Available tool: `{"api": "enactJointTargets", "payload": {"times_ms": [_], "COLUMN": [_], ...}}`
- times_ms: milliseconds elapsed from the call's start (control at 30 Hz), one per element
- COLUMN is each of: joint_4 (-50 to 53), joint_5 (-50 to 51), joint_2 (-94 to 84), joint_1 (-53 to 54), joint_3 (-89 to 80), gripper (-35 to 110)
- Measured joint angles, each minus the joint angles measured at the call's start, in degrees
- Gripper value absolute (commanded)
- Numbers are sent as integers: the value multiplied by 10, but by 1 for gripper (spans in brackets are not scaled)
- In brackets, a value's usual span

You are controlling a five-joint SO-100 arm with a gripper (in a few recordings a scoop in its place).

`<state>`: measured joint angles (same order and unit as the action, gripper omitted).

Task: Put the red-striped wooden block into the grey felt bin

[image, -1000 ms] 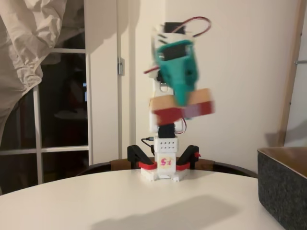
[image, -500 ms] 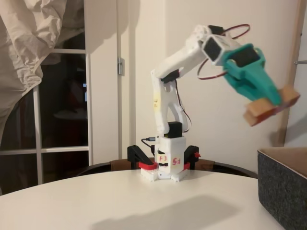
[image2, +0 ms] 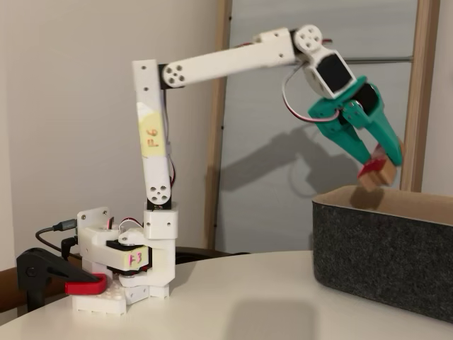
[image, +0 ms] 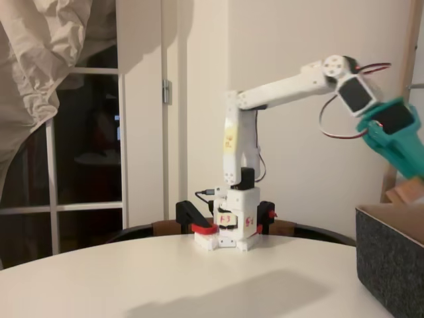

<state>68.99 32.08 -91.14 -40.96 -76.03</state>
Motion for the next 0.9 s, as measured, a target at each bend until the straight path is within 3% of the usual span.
{"api": "enactJointTargets", "payload": {"times_ms": [200, 533, 900], "joint_4": [0, 2, 31], "joint_5": [-36, -60, -67], "joint_2": [78, 83, 83], "joint_1": [-8, -20, -16], "joint_3": [66, 83, 83], "gripper": [6, 20, 24]}}
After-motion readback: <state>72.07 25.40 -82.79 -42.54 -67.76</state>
